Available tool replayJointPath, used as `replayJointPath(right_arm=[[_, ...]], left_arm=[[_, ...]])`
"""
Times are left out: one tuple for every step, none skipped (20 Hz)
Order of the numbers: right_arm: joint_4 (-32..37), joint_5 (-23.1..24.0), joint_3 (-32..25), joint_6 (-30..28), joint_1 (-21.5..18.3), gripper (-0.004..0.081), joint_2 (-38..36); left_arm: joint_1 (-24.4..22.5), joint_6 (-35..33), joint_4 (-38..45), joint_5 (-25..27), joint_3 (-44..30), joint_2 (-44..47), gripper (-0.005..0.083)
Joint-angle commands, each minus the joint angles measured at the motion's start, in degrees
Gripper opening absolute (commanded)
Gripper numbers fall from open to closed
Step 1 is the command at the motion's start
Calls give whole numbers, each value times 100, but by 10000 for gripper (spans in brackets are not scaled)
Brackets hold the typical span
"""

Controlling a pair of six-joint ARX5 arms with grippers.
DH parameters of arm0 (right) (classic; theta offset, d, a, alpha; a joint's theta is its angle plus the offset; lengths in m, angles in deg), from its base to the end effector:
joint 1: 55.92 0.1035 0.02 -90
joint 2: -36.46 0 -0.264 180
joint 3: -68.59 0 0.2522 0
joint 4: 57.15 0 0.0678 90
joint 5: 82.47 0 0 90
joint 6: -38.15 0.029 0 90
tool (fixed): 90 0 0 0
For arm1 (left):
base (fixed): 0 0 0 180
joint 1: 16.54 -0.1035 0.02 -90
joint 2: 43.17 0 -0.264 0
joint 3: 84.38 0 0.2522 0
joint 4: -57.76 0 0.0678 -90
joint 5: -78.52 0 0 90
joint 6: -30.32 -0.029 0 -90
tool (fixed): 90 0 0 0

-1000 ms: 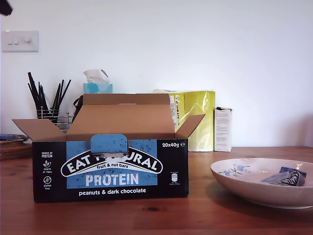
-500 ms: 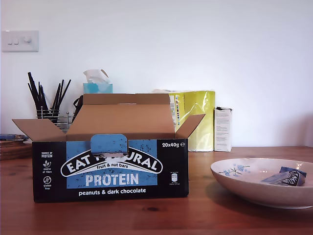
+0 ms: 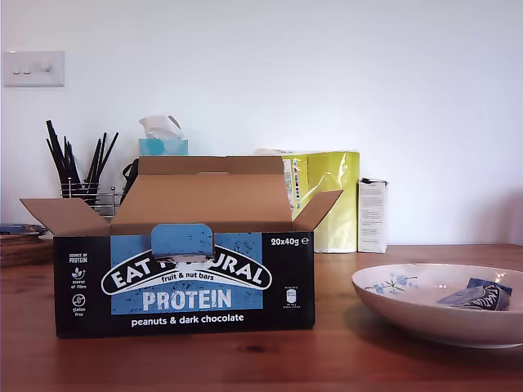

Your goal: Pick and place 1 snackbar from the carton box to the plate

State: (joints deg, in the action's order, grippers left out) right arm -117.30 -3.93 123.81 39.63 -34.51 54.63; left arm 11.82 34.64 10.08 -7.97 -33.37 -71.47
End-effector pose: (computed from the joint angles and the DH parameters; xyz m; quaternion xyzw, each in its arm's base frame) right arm 0.0528 0.0269 0.3000 -0.0052 0.2030 0.2746 0.9399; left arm 0.0958 -0.0497 0.2852 0.0234 0.2156 -0.2021 0.9550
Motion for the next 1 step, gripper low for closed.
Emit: replayJointPath(right_arm=[[17, 2, -59, 20, -4, -13, -33]], left_arm=[[-9, 13, 24, -4, -61, -22, -24]])
